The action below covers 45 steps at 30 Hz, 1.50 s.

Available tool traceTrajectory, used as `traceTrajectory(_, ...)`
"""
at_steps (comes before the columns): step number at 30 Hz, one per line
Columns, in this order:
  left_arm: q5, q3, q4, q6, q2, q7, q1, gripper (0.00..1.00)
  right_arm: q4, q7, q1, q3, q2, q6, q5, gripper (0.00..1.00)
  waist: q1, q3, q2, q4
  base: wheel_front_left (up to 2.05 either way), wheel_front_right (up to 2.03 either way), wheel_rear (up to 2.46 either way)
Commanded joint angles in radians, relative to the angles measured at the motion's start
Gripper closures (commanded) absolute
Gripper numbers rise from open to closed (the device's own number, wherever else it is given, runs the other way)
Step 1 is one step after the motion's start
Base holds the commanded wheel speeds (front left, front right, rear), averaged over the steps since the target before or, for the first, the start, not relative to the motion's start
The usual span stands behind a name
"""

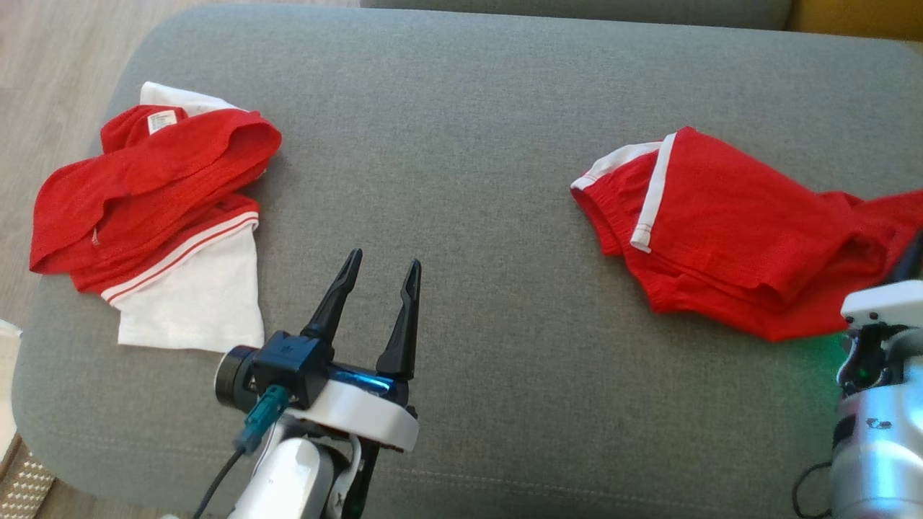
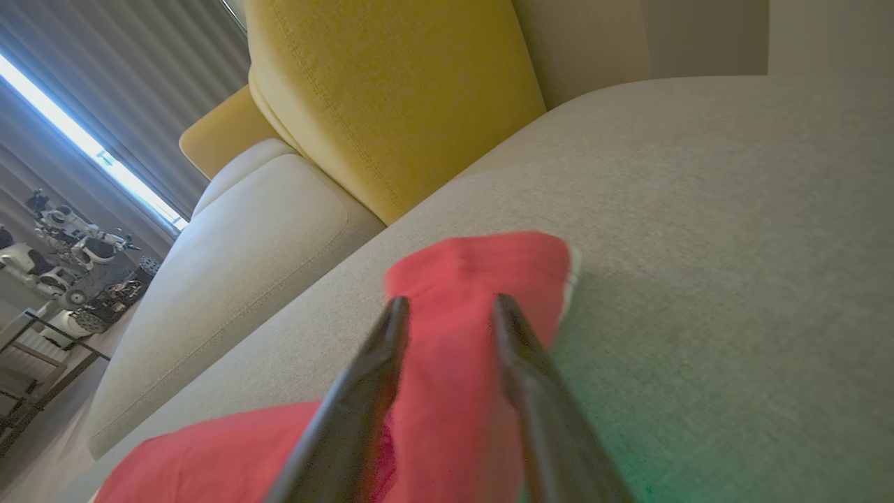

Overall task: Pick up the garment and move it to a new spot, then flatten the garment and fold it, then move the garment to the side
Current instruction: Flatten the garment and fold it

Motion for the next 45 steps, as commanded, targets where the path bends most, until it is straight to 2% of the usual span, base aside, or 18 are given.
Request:
traceTrajectory(1, -0.002, 0.027, -0.033, 0.0, 0.0, -0.006, -0.038, 0.0, 0.007, -0.021, -0.086, -0.028, 0.0, -0.001, -0.053, 0.0, 0.0, 0.004, 0.0, -0.003, 0.0, 0.0, 0.0)
traceTrajectory(5, -0.001, 0.03, -0.032, 0.0, 0.0, -0.006, -0.038, 0.0, 0.027, -0.027, -0.124, -0.042, 0.0, -0.001, -0.102, 0.0, 0.0, 0.005, 0.0, -0.011, 0.0, 0.0, 0.0)
traceTrajectory(7, 0.0, 0.031, -0.03, 0.0, 0.0, -0.006, -0.038, 0.0, 0.013, -0.03, -0.133, 0.007, 0.0, -0.001, -0.105, 0.0, 0.0, 0.001, 0.0, -0.017, 0.0, 0.0, 0.0)
traceTrajectory(11, 0.001, 0.033, -0.033, 0.0, 0.0, -0.006, -0.038, 0.0, -0.121, -0.03, -0.084, 0.203, 0.0, -0.001, -0.024, 0.0, 0.0, -0.011, 0.0, -0.032, 0.0, 0.0, 0.0)
traceTrajectory(15, 0.004, 0.037, -0.038, -0.001, 0.0, -0.006, -0.039, 0.0, -0.321, -0.031, 0.07, 0.434, 0.0, -0.001, 0.06, 0.0, 0.0, -0.024, 0.0, -0.051, 0.0, 0.0, 0.0)
traceTrajectory(19, -0.009, 0.044, -0.046, 0.002, 0.0, -0.006, -0.037, 0.0, -0.496, -0.031, 0.231, 0.564, 0.0, -0.001, 0.069, 0.0, 0.0, -0.035, 0.0, -0.068, 0.0, 0.0, 0.0)
traceTrajectory(22, -0.013, 0.042, -0.047, 0.0, 0.0, -0.006, -0.034, 0.0, -0.575, -0.031, 0.323, 0.626, 0.0, -0.001, 0.053, 0.0, 0.0, -0.041, 0.0, -0.078, 0.0, 0.0, 0.0)
traceTrajectory(29, -0.027, 0.03, -0.042, -0.002, 0.0, -0.006, -0.024, 0.0, -0.644, -0.031, 0.421, 0.663, 0.0, -0.001, 0.035, 0.0, 0.0, -0.044, 0.0, -0.087, 0.0, 0.0, 0.0)
traceTrajectory(39, -0.038, 0.023, -0.034, -0.002, 0.0, -0.006, -0.022, 0.0, -0.66, -0.021, 0.426, 0.67, 0.0, -0.001, 0.017, 0.0, 0.0, -0.051, 0.0, -0.076, 0.0, 0.0, 0.0)
traceTrajectory(45, -0.038, 0.022, -0.034, -0.001, 0.0, -0.006, -0.027, 0.0, -0.663, 0.022, 0.39, 0.702, 0.0, -0.001, -0.049, 0.0, 0.0, -0.035, 0.0, -0.069, 0.0, 0.0, 0.0)
